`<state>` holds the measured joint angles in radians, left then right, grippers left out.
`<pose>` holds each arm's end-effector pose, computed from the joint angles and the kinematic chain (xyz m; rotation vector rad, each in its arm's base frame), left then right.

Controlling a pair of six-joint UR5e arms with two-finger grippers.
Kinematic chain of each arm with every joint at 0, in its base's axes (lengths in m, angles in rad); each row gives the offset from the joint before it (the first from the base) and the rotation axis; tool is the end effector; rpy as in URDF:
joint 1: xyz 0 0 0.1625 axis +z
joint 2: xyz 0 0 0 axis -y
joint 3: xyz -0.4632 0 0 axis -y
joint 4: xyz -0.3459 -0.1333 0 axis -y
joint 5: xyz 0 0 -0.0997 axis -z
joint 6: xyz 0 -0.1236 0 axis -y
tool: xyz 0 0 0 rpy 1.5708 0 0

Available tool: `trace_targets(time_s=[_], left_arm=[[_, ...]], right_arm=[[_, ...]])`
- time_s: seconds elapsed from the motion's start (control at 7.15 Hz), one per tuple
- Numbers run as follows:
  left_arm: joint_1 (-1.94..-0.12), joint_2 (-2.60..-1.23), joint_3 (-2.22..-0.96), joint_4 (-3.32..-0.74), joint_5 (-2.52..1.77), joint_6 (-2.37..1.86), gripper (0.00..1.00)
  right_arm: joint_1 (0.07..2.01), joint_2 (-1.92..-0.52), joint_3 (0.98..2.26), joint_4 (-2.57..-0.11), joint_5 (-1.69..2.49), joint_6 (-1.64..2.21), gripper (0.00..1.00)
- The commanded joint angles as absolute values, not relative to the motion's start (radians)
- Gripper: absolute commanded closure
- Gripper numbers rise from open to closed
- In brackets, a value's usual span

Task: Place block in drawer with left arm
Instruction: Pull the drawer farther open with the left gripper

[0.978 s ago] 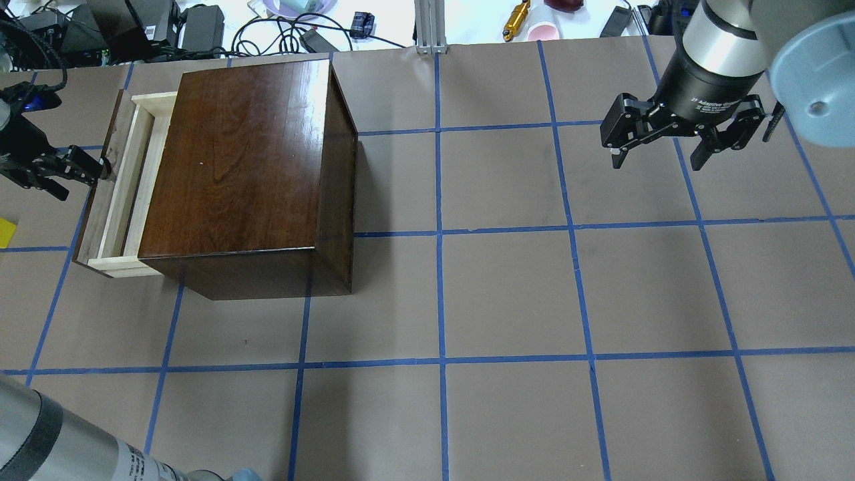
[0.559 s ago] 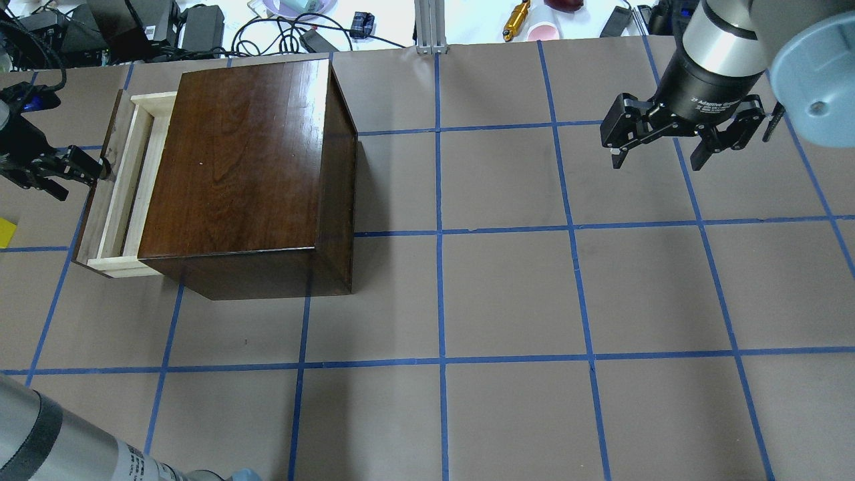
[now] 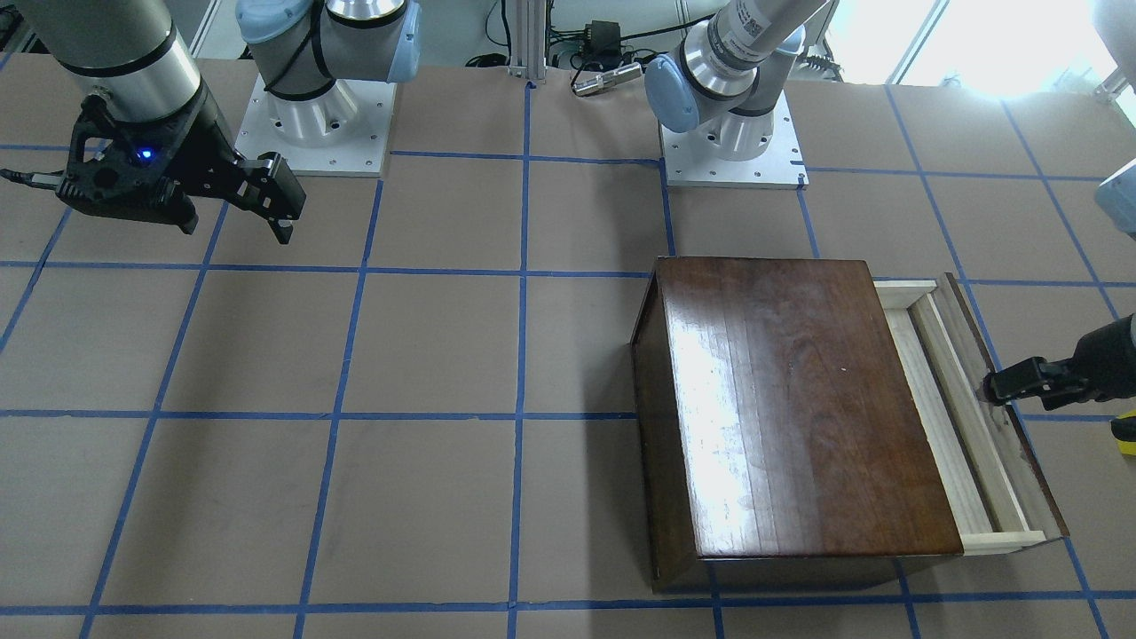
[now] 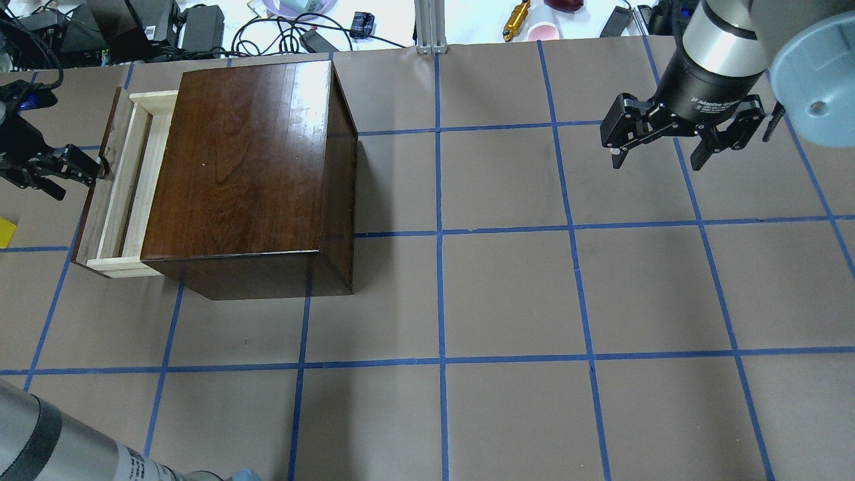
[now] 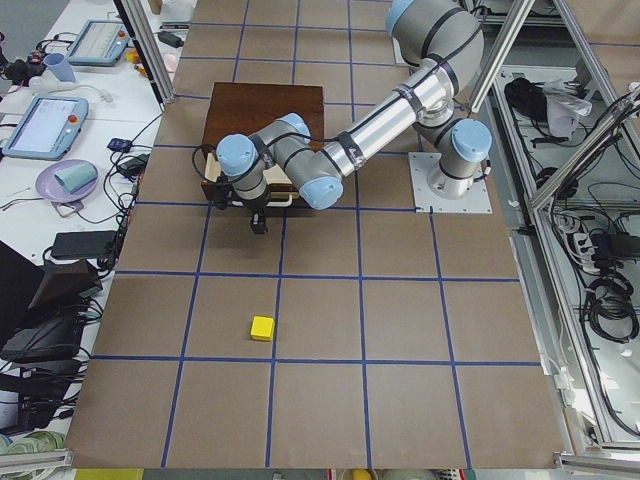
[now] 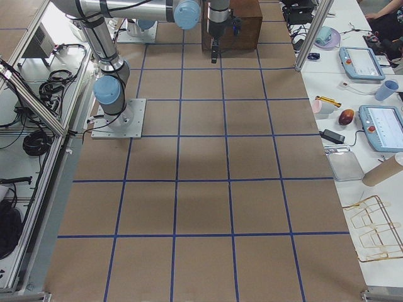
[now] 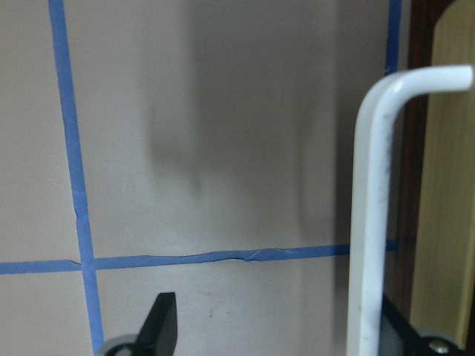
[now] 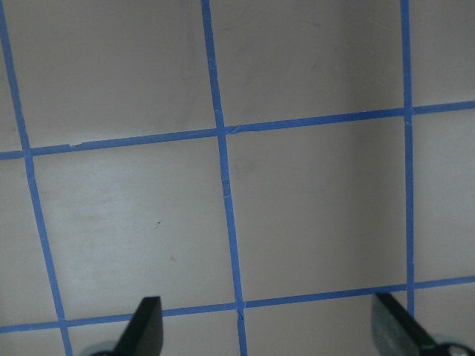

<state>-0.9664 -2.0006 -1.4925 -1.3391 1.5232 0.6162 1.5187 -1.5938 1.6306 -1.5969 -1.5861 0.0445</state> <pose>0.2276 -0.5744 0.3300 -0.0136 -3.0321 -0.1077 0.1087 -0.4396 0.4882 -0.1508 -3.1226 -0.0168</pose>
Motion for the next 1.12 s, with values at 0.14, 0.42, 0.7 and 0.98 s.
trace_targets(time_s=[0.14,0.42,0.7,0.98], left_arm=[[-0.966,-2.006,-1.499,-1.335,1.523,0.623,0.13],[-0.966,-2.022,-1.480,-1.333,1.523,0.618,0.13],[-0.966,-2.032,-1.479,-1.330,1.525,0.621,0.13],[-0.966,-2.048,-1.456,-1.330,1.523,0.620,0.14]], right_arm=[[1.519,-1.594,1.631,-1.597,-1.586,0.044,0.00],[1.519,-1.594,1.631,-1.597,-1.586,0.044,0.00],[1.519,-1.594,1.632,-1.597,-1.586,0.044,0.00],[1.519,-1.594,1.631,-1.597,-1.586,0.044,0.00]])
